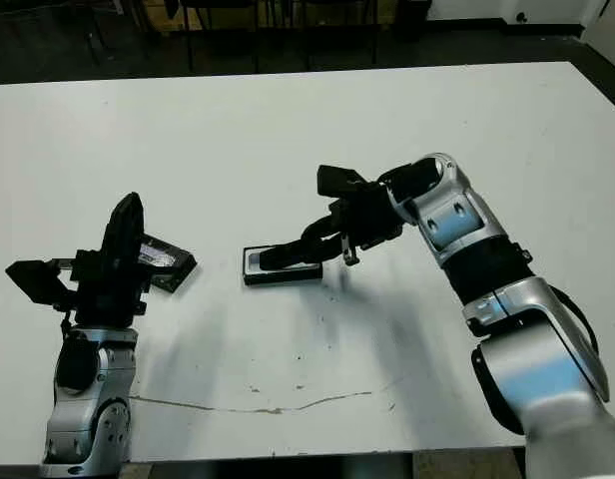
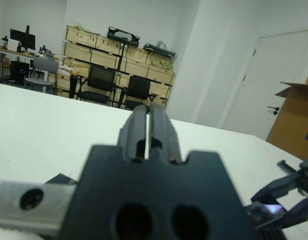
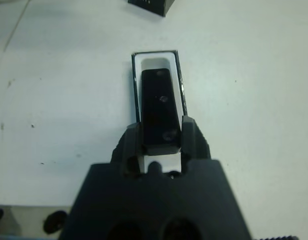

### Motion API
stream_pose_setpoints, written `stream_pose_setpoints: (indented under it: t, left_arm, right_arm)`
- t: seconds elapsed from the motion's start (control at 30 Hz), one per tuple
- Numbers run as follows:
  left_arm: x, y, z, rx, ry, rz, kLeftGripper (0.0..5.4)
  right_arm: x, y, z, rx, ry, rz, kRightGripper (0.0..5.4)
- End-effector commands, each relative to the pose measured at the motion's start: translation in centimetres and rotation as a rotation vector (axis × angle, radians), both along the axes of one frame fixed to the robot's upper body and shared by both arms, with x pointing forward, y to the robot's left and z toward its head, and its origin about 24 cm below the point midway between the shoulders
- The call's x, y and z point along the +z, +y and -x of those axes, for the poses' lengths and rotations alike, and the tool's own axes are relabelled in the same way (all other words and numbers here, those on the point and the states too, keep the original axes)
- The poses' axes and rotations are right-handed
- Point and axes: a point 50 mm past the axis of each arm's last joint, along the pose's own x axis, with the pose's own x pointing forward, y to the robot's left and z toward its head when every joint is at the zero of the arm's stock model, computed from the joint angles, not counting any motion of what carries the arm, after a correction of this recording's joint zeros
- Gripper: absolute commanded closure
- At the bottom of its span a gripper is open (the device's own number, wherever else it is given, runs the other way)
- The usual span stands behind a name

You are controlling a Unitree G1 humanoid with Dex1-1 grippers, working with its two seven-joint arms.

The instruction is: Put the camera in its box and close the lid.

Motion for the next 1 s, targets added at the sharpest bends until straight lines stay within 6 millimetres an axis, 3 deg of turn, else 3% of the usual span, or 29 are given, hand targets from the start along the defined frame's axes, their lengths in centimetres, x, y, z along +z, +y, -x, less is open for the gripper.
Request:
stream_pose_setpoints:
  t: [0.03, 0.63, 0.87, 1.0]
  left_arm:
    - [-0.8, 0.2, 0.2, 0.01, 0.036, -0.004, 5.4]
    - [-1.1, 0.1, 0.5, 0.021, 0.052, -0.001, 5.4]
    - [-1.2, 0.0, 0.7, 0.02, 0.062, -0.004, 5.4]
    - [-1.2, 0.0, 0.7, 0.023, 0.06, -0.007, 5.4]
  right_arm:
    - [-0.7, 0.2, 0.4, 0.012, -0.006, 0.019, 4.92]
    - [-2.1, 3.3, 0.9, 0.041, 0.013, 0.026, 4.92]
    - [-3.1, 3.5, 1.2, 0.04, 0.033, 0.049, 4.92]
    - [-2.4, 2.8, 1.0, 0.072, 0.015, 0.044, 4.74]
